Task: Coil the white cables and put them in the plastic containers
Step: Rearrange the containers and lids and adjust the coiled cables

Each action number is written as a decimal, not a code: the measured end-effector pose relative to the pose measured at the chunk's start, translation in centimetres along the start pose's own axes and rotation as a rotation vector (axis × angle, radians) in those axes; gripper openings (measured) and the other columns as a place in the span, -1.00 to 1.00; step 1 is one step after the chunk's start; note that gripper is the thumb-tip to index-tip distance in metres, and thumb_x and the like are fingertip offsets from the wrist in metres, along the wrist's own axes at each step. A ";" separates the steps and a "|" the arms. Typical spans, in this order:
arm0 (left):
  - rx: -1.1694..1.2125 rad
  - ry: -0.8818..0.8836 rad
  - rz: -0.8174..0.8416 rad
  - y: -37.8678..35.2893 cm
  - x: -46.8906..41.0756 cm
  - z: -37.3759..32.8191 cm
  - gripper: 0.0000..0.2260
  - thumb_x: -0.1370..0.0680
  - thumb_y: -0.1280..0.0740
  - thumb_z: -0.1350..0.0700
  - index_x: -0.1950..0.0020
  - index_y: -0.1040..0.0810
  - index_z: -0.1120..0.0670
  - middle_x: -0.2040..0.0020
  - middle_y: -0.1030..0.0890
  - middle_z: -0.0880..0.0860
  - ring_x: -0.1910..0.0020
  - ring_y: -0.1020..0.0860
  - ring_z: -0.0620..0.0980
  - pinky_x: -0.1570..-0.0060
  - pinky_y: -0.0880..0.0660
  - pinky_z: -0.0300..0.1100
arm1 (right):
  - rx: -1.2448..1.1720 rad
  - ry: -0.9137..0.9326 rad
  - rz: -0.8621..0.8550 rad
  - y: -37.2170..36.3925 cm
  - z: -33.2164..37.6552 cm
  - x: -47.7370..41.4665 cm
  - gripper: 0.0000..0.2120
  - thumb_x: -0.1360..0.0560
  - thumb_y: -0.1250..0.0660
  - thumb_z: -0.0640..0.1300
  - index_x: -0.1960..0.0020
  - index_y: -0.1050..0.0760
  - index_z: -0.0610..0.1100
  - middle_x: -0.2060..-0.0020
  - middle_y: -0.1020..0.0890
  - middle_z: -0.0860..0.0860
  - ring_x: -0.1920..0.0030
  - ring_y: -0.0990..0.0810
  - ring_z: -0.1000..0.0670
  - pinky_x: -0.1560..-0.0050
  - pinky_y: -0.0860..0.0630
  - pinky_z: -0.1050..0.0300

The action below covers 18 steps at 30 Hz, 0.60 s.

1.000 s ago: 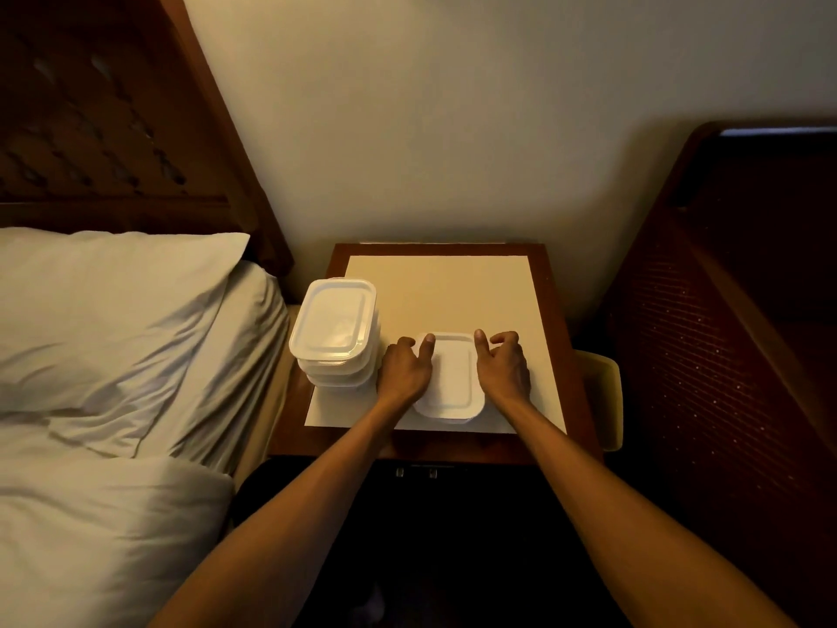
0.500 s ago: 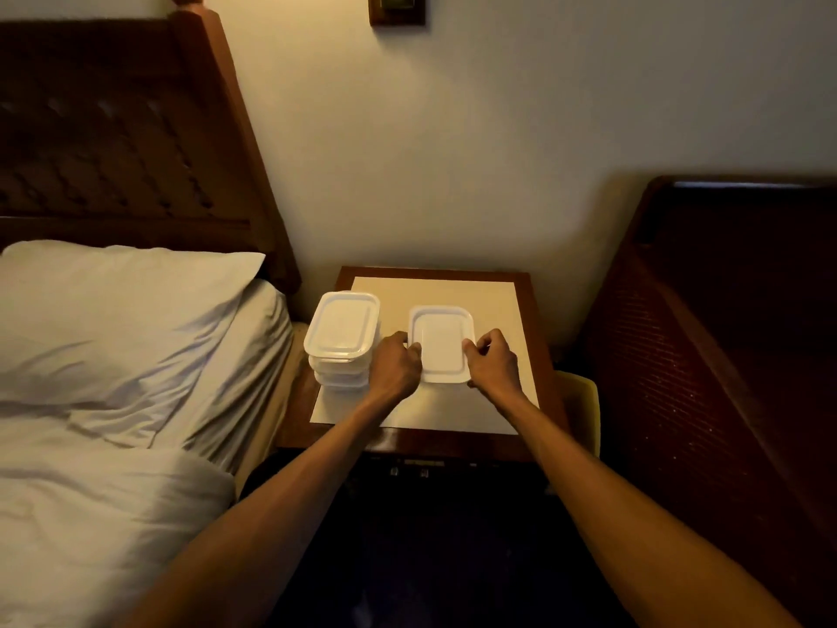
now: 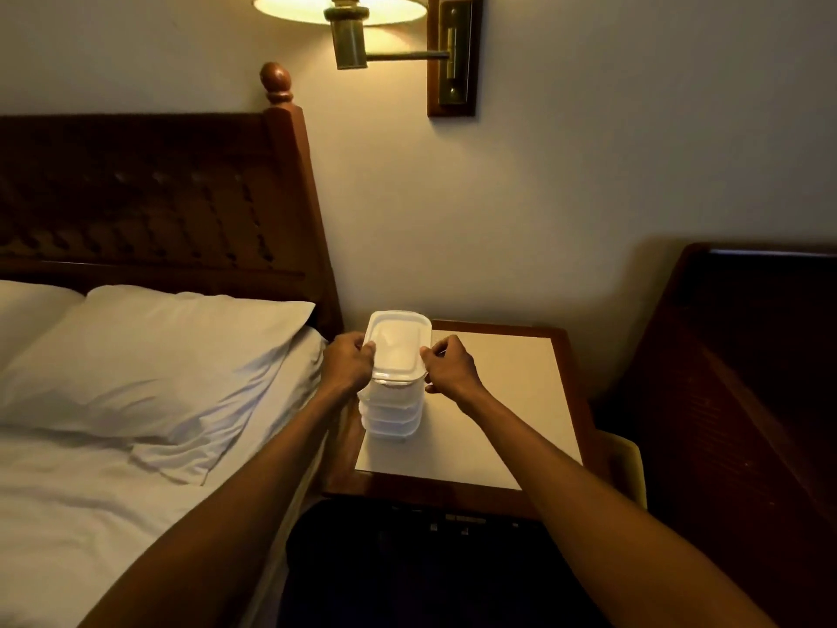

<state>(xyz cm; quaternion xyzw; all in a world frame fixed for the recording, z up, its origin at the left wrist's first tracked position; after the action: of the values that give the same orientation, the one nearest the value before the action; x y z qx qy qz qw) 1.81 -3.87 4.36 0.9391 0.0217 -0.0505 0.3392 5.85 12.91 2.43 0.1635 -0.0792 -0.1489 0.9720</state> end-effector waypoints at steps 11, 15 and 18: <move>0.110 0.035 0.120 -1.0 -1.7 4.6 -0.71 -0.63 -0.27 -0.04 -0.23 -0.59 0.11 -0.14 -0.64 0.09 0.00 -0.55 0.00 -0.05 -0.50 -0.13 | 0.094 -0.001 -0.015 -2.1 -2.7 -0.3 -0.74 -0.61 -0.20 0.10 -0.11 -0.34 -0.09 -0.04 -0.54 -0.05 0.03 -0.58 -0.06 -0.03 -0.63 0.02; 0.373 0.236 0.120 -1.3 -2.0 7.0 -0.51 -0.62 -0.14 -0.24 -0.27 -0.54 0.11 -0.20 -0.59 0.10 -0.13 -0.56 0.11 -0.17 -0.51 0.02 | 0.025 -0.113 -0.109 -2.5 -5.2 0.1 -0.62 -0.63 -0.04 0.20 -0.16 -0.34 -0.09 -0.12 -0.55 -0.09 -0.03 -0.57 -0.07 -0.14 -0.58 -0.06; 0.691 0.453 0.286 -3.6 -1.1 10.1 -0.36 -0.55 -0.17 -0.33 -0.38 -0.43 0.15 -0.25 -0.55 0.20 -0.21 -0.54 0.20 -0.22 -0.49 0.12 | -0.086 -0.340 -0.048 -3.6 -7.7 0.7 -0.45 -0.63 0.05 0.24 -0.38 -0.29 -0.14 -0.33 -0.46 -0.13 -0.20 -0.53 -0.15 -0.16 -0.56 -0.07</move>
<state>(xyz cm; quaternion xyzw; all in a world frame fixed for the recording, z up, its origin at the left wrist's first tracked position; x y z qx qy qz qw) -0.39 -7.62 -5.54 0.9784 -0.0528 0.1997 -0.0048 7.17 11.72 -5.87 0.0961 -0.2322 -0.2010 0.9468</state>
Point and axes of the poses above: each hand's wrist, its own x-axis away from the middle knuckle, its own y-axis out of the back of the hand, z = x × y, the point moved 3 cm from there along -x, towards the middle knuckle
